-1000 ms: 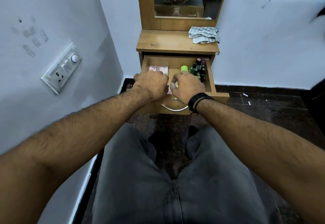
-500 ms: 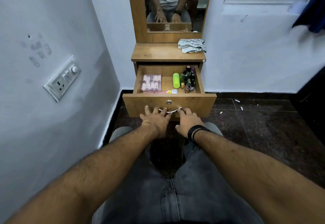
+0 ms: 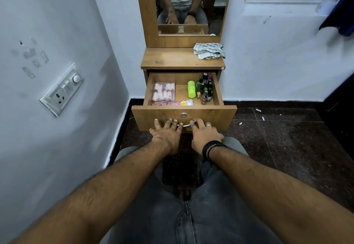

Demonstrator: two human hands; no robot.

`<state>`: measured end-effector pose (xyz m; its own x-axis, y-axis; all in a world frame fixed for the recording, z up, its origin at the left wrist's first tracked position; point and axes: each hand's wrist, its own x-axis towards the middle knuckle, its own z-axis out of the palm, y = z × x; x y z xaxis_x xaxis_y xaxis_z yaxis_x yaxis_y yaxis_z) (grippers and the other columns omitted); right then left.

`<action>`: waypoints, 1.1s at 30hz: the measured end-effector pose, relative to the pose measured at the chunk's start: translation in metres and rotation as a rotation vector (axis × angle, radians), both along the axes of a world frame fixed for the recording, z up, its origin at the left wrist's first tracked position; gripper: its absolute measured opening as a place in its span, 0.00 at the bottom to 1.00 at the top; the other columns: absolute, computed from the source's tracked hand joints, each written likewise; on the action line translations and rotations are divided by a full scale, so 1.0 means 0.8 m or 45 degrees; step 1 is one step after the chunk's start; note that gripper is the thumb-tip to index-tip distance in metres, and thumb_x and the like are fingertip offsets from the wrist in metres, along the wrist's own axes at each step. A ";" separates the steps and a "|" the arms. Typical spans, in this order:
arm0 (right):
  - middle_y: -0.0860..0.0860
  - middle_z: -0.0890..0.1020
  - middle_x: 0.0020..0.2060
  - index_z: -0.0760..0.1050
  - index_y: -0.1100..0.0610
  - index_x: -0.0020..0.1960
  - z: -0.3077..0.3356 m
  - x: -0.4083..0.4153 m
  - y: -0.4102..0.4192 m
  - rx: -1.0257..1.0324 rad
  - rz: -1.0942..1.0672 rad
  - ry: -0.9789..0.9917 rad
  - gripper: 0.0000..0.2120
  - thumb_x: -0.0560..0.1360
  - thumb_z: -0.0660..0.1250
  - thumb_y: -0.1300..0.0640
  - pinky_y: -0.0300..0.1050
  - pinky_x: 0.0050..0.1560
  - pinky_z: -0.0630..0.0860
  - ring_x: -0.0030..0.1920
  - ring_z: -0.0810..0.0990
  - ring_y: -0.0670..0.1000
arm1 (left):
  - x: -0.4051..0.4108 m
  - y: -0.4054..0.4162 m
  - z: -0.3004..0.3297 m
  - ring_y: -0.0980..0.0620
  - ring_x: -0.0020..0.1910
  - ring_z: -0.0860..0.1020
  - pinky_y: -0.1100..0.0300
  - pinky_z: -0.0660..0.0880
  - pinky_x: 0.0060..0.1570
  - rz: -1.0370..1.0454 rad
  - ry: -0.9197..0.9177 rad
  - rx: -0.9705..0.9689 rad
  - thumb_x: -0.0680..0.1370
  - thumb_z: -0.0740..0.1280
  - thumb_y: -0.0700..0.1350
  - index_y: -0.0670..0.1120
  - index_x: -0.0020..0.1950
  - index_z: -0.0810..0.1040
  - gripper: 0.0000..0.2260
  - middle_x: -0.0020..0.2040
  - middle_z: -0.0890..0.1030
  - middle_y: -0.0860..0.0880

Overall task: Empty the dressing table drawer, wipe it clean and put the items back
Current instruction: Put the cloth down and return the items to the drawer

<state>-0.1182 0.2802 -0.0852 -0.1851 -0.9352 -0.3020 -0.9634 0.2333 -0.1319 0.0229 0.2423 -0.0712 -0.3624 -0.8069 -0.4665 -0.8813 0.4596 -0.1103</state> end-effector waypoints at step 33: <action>0.47 0.53 0.81 0.52 0.48 0.81 -0.012 -0.026 -0.148 0.008 0.033 -0.017 0.35 0.78 0.62 0.51 0.71 0.69 0.64 0.79 0.56 0.56 | -0.034 -0.140 0.010 0.38 0.80 0.36 0.25 0.53 0.70 0.101 0.031 0.113 0.77 0.73 0.50 0.55 0.82 0.39 0.48 0.82 0.37 0.51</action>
